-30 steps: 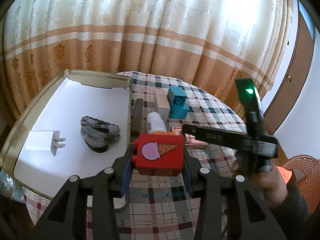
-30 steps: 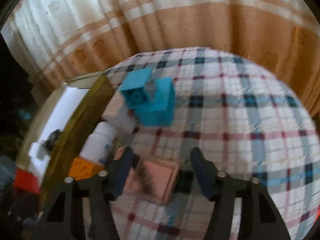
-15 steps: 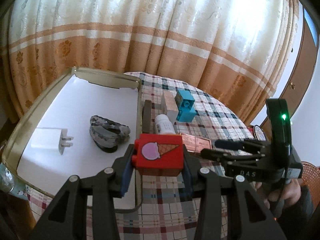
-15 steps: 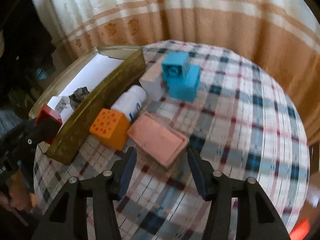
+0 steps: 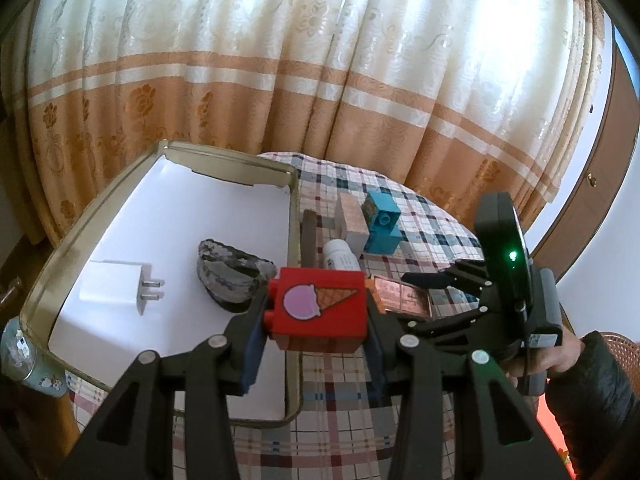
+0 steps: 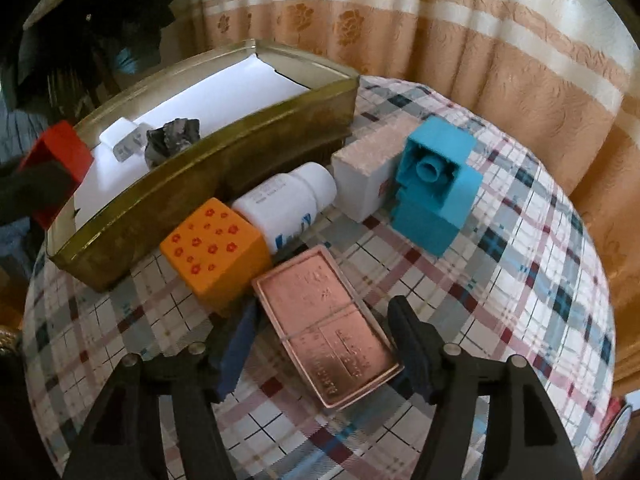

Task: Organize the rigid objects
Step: 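Grasp the copper plate with the right gripper while the left gripper holds the red block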

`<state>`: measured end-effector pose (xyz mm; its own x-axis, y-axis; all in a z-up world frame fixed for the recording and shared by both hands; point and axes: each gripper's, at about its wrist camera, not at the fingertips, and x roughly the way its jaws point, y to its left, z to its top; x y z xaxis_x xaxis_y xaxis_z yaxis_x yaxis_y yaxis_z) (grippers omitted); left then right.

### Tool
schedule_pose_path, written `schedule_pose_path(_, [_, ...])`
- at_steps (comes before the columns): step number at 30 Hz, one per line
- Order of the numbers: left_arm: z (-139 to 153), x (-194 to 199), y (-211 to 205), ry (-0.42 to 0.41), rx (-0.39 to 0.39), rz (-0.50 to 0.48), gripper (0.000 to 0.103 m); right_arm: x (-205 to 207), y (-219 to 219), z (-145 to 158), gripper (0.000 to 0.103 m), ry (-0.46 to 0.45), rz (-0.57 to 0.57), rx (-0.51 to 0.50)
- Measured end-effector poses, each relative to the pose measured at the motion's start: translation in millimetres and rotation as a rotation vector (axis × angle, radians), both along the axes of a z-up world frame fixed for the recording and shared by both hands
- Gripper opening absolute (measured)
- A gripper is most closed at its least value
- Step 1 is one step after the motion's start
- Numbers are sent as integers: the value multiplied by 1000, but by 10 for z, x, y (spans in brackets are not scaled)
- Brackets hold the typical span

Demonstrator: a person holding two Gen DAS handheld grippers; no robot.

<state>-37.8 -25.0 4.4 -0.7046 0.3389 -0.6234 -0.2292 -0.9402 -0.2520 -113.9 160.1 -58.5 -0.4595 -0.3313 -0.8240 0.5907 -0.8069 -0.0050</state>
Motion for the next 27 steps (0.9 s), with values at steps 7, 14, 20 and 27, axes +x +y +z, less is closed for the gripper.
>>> schedule_pose_path(7, [-16,-13,-55,-5,15,5,42,131,134,43,52,-58,-97,-40])
schedule_pose_path(14, [-25,-14,-94,2,13,10,42,358,331,113,50,-79,-266,-188])
schedule_pose_path(20, [16,-21,-204,29,4,39,42,550,268,527,21,31,-318,-329])
schedule_pose_path(27, [8,-13,-340,27,12,71,42,436,222,493,21,6,-355,-287])
